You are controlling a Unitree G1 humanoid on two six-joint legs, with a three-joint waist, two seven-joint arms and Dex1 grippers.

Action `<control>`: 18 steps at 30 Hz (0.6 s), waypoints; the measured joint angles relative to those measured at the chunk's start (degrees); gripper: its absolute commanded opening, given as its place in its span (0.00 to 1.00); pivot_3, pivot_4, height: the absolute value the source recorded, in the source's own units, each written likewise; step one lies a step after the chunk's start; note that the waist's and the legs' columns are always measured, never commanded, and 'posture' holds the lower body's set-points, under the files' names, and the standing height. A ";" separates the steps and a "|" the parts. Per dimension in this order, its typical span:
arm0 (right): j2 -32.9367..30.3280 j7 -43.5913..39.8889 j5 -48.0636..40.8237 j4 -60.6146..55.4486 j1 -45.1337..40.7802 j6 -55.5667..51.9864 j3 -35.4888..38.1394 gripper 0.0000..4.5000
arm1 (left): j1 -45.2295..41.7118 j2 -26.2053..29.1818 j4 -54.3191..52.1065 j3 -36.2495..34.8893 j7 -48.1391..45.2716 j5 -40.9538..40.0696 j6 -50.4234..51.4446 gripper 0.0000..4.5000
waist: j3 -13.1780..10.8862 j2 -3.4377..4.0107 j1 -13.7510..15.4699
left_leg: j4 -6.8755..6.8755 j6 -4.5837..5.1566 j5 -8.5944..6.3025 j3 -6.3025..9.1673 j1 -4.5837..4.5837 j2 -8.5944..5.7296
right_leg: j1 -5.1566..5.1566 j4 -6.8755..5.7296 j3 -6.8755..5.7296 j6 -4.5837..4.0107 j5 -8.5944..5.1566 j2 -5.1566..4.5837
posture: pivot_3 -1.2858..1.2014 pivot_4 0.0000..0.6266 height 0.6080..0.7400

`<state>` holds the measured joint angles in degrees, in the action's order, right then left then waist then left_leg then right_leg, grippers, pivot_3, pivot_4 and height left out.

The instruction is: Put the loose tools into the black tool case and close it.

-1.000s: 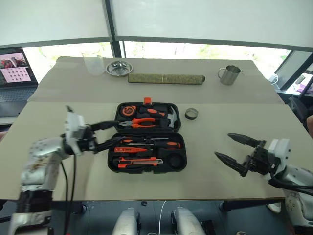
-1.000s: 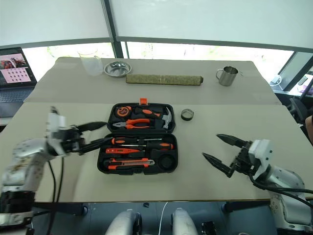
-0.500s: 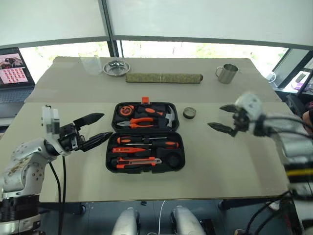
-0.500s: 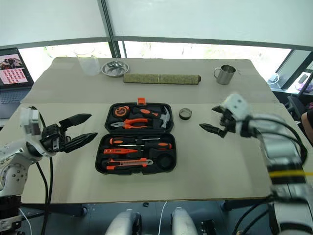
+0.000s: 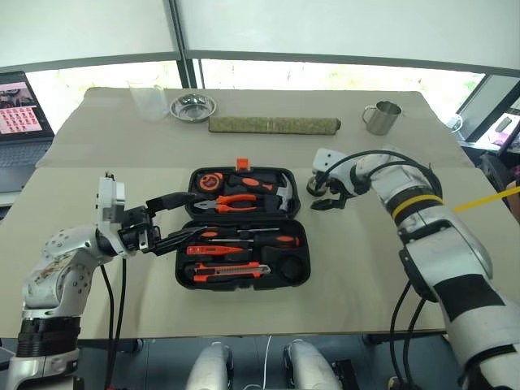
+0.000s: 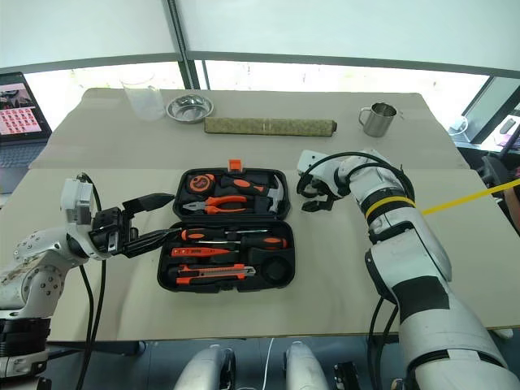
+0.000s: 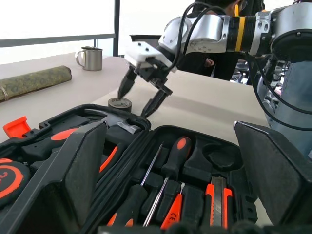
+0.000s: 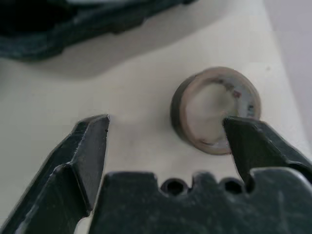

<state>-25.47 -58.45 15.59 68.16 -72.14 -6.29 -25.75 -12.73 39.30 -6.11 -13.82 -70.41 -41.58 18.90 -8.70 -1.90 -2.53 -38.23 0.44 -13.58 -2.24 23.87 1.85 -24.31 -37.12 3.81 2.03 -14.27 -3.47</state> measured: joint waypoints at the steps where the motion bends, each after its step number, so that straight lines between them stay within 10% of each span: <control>1: 0.37 -0.05 0.43 1.04 -0.56 0.12 0.03 0.61 | 0.30 0.00 -0.60 -0.01 0.12 0.00 -0.02 1.00 | 0.00 0.00 -0.06 | 0.00 0.00 0.00 0.00 -0.02 0.01 | -0.01 0.00 0.00 -0.01 0.00 0.01 | 0.52 0.24 1.00; 9: 1.67 -0.11 1.36 3.84 -1.06 4.01 1.87 0.02 | 1.84 -0.01 -1.95 -0.09 0.72 0.71 -0.39 1.00 | -0.02 0.04 -0.14 | 0.00 -0.02 0.01 0.01 -0.06 0.01 | -0.02 0.00 0.00 -0.01 0.00 0.03 | 0.52 0.24 1.00; 14: 0.78 -3.55 1.06 3.73 -1.07 8.41 3.90 0.02 | 2.76 0.18 -1.95 0.19 -0.54 1.69 -1.97 1.00 | -0.03 0.05 -0.11 | 0.00 -0.03 0.02 0.01 -0.06 -0.01 | -0.01 0.00 0.00 -0.01 0.00 0.02 | 0.52 0.24 1.00; 18: -2.60 -21.60 -6.66 -9.36 -0.12 0.67 7.81 0.02 | 6.17 2.39 -2.00 1.49 -4.87 4.33 -5.39 1.00 | -0.21 0.30 -0.16 | 0.00 -0.02 0.01 0.00 -0.04 0.04 | -0.04 -0.07 0.01 -0.01 0.01 0.03 | 0.52 0.24 1.00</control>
<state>-28.07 -80.05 8.93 58.81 -72.27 -5.62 -17.94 -6.55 41.70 -8.11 -12.32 -75.28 -37.25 13.51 -8.91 -1.60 -2.69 -38.23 0.42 -13.57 -2.24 23.83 1.89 -24.34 -37.19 3.81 2.02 -14.26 -3.44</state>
